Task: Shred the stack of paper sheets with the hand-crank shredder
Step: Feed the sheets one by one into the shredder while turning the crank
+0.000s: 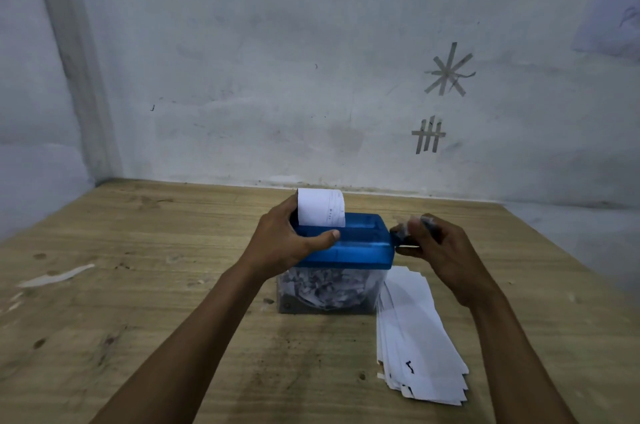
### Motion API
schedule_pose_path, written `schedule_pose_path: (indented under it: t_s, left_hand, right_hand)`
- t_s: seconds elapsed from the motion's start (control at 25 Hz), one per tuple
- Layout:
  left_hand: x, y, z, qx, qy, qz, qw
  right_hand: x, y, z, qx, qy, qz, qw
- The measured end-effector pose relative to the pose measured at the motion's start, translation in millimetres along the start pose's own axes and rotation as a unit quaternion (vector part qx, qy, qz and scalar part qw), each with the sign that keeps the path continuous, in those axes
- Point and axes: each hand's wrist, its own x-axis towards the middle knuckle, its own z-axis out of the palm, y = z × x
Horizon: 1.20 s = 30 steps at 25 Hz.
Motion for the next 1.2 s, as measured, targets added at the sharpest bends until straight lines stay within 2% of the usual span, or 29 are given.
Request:
schedule_pose_path:
  t_s: [0.12, 0.2, 0.32, 0.4, 0.48, 0.6, 0.8, 0.88, 1.04, 1.12, 1.2]
  left_hand:
    - [-2, -2, 1, -0.003, 0.002, 0.0, 1.0]
    - [-2, -2, 0, 0.0, 0.003, 0.007, 1.0]
    - [-2, 0, -1, 0.0, 0.0, 0.014, 1.0]
    - [-3, 4, 0, 0.011, 0.005, 0.019, 1.0]
    - [-5, 7, 2, 0.028, 0.019, 0.021, 0.999]
    - [-5, 8, 4, 0.052, 0.04, 0.015, 0.998]
    - [-3, 8, 5, 0.07, 0.015, 0.015, 0.997]
    - [-3, 8, 3, 0.069, 0.0, 0.02, 0.997]
    - [-1, 3, -3, 0.064, -0.033, 0.012, 0.997]
    - [-1, 3, -4, 0.045, -0.048, 0.006, 0.998]
    - [1, 4, -4, 0.028, -0.057, 0.003, 0.998]
  right_hand:
    - [22, -10, 5, -0.019, 0.023, 0.052, 0.998]
    - [39, -1, 12, -0.007, 0.019, 0.163, 0.986]
    - [47, 18, 26, 0.12, 0.007, 0.357, 0.926]
    - [38, 27, 32, 0.204, 0.012, 0.402, 0.893]
    - [22, 34, 36, 0.18, 0.019, 0.374, 0.91]
    - [-11, 39, 43, 0.065, 0.059, 0.321, 0.943]
    - [-49, 9, 40, -0.121, 0.117, 0.2, 0.965]
    - [-46, -13, 39, -0.147, 0.158, 0.145, 0.966]
    - [-8, -39, 46, -0.187, 0.296, 0.039, 0.936]
    - [20, -43, 44, -0.18, 0.288, 0.015, 0.94]
    - [50, -41, 37, -0.143, 0.243, 0.057, 0.958]
